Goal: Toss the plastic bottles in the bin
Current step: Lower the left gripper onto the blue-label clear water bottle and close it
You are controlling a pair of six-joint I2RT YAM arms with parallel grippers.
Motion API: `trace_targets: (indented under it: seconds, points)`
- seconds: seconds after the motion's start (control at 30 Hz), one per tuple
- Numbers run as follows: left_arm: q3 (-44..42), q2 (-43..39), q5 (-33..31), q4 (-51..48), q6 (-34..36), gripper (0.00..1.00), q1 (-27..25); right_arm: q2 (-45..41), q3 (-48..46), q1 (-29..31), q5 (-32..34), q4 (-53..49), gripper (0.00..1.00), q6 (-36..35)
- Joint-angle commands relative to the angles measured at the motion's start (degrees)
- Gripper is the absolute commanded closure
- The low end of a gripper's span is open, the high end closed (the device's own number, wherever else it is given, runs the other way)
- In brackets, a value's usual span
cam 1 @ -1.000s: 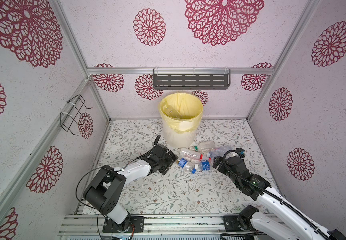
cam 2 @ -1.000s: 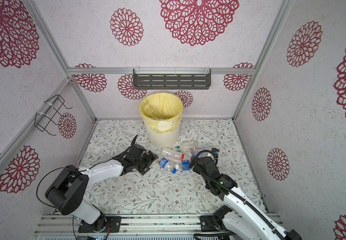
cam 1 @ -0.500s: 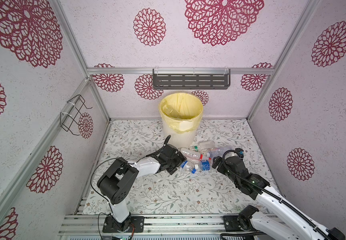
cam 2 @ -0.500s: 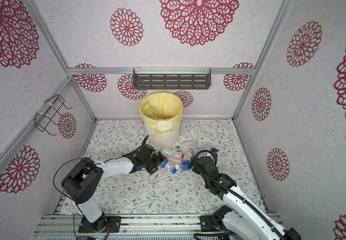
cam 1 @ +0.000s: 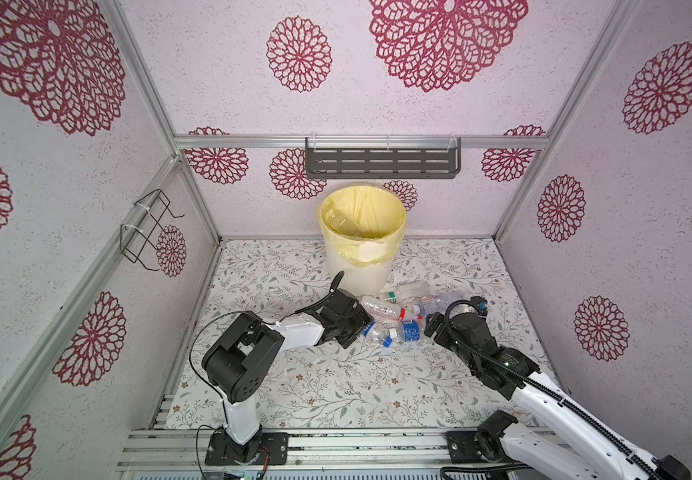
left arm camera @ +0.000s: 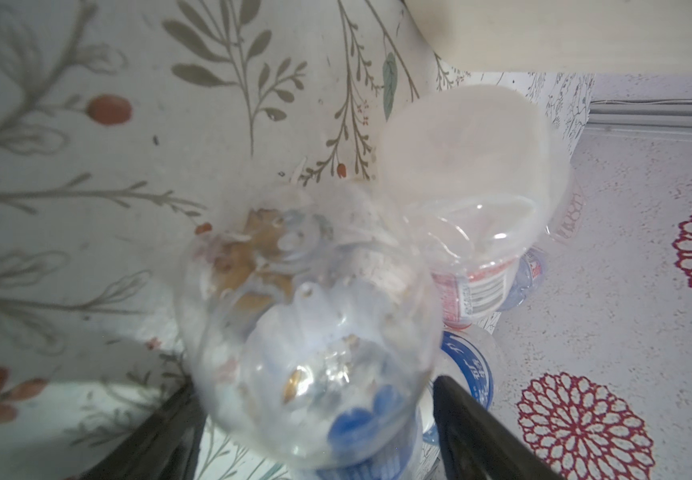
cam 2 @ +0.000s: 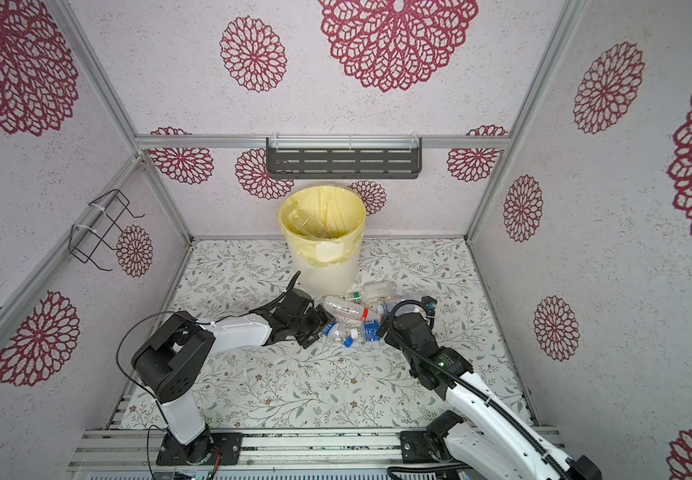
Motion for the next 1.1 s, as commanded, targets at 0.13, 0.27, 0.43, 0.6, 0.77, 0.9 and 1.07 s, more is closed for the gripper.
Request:
trace_targets:
  seconds: [0.13,0.27,0.43,0.6,0.77,0.9,1.07]
  points:
    - [0.61,2.65,-1.49,0.71,0.2,0.22,-0.26,0.44,0.69,-0.16,0.89,0.04,0.01,1.1]
    - [0.44,3.54,-1.2,1.24,-0.06,0.37,-0.23,0.48,0.78,-0.2,0.77,-0.05,0.01,1.27]
    - [-0.48,3.21,-1.8,1.24,-0.22,0.46,-0.13,0.39,0.86,-0.2,0.67,-0.35,0.01,1.64]
    - [-2.37,1.65,-1.91,1.48,0.11,0.46,-0.13,0.05,0.77,-0.16,0.89,-0.5,0.01,1.95]
    - [-5.61,-0.32,-1.82,1.6,0.37,0.46,-0.13,0.26,1.13,-0.2,1.2,-0.61,0.01,1.93]
    - [-8.68,-2.6,-1.91,3.5,0.22,0.47,-0.03,0.67,1.1,-0.18,1.38,-0.27,0.01,2.04]
    - [-9.83,-5.4,-2.37,3.6,1.12,0.48,0.09,1.59,0.95,-0.2,1.2,0.41,0.01,2.69]
